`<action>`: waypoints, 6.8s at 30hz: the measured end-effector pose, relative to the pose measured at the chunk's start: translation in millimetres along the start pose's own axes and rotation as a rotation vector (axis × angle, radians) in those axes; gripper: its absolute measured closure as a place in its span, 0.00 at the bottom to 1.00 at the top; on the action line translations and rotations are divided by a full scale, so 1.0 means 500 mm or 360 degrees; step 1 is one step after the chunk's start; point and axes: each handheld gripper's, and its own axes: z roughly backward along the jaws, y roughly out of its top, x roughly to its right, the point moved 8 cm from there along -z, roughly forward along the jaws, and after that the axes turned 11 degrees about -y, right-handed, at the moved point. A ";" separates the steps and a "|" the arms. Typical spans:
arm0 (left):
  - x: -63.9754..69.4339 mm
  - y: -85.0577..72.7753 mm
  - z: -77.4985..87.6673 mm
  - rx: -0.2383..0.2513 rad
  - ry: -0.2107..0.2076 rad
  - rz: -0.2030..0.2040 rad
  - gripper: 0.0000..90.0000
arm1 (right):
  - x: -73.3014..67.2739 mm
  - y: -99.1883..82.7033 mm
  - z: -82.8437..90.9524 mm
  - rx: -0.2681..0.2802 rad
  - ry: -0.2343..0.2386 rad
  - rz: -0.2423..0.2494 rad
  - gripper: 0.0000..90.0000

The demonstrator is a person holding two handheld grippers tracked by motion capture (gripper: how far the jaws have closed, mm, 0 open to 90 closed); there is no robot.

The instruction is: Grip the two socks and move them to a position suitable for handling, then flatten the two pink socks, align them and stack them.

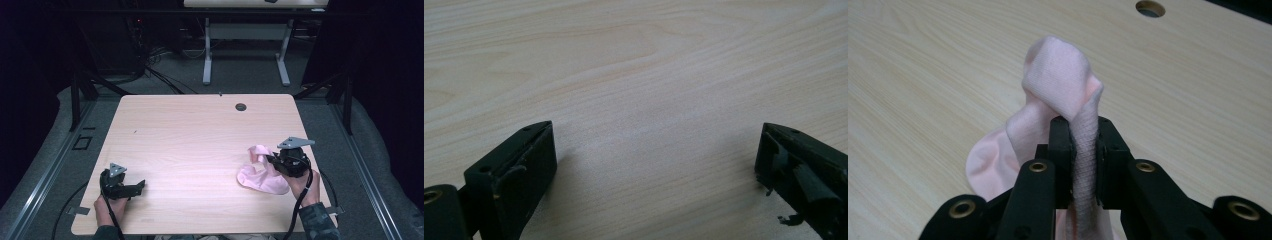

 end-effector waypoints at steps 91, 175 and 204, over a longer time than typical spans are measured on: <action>0.000 0.000 0.000 0.0002 -0.0001 -0.0003 0.04 | -0.090 -0.142 -0.125 -0.0333 0.0006 -0.0100 0.93; 0.334 0.021 -0.039 -0.0087 -0.0707 -0.0173 0.97 | -0.295 -0.124 -0.073 -0.0345 0.0561 0.0037 0.95; 0.364 -0.036 0.011 -0.0090 -0.0746 0.0013 0.94 | -0.249 -0.139 -0.063 -0.0463 0.0586 0.0060 0.91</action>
